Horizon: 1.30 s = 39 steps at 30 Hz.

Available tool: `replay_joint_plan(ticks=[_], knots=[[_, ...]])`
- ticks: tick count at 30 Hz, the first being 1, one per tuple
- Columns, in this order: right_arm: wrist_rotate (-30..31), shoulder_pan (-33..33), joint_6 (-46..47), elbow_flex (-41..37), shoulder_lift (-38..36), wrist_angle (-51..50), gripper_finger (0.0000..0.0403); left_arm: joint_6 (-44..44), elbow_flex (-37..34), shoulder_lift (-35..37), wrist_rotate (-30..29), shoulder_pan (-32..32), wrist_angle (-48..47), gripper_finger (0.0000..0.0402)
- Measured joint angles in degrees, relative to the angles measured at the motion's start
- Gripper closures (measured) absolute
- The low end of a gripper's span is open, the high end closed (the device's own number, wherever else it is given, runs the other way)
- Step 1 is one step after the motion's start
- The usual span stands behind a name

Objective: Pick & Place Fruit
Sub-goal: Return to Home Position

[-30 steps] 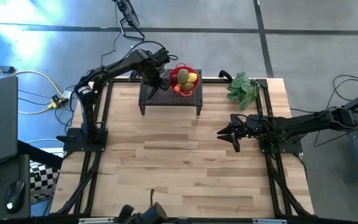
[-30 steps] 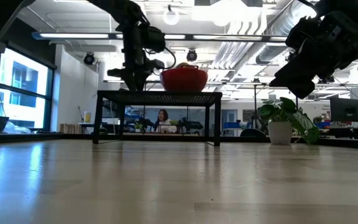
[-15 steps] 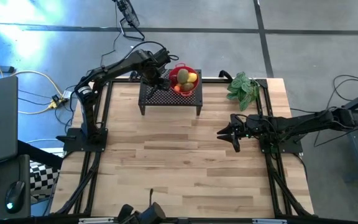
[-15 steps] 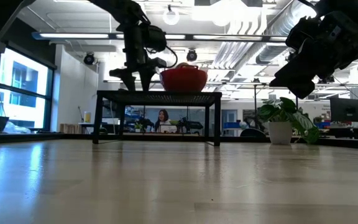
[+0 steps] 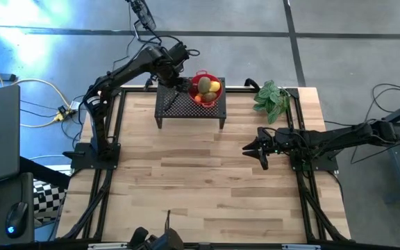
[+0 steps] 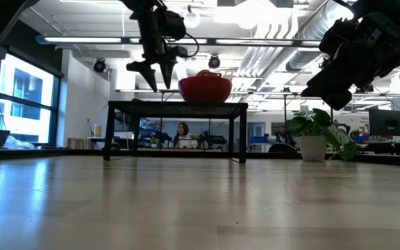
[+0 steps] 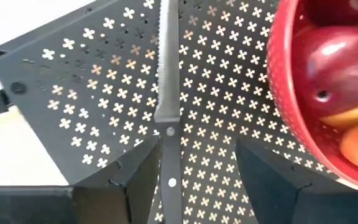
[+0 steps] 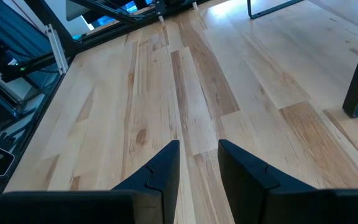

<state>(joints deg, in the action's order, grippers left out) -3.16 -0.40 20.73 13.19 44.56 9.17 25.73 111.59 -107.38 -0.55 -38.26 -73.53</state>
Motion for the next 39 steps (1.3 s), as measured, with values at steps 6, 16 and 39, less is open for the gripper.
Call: replay_joint_plan(ticks=[6,16,39], knots=[[0.0,0.0,0.0,0.0,0.0,0.0,0.03,-0.5,3.2,0.1,0.0,0.0,-5.5,0.0211],[0.4,0.0,0.0,0.0,0.0,0.0,0.03,-7.0,3.3,0.1,0.2,0.5,-5.6,0.0368],[7.1,0.0,-1.3,0.0,0.0,0.6,0.0393,-23.6,3.0,0.1,-10.7,16.4,2.6,0.0401]])
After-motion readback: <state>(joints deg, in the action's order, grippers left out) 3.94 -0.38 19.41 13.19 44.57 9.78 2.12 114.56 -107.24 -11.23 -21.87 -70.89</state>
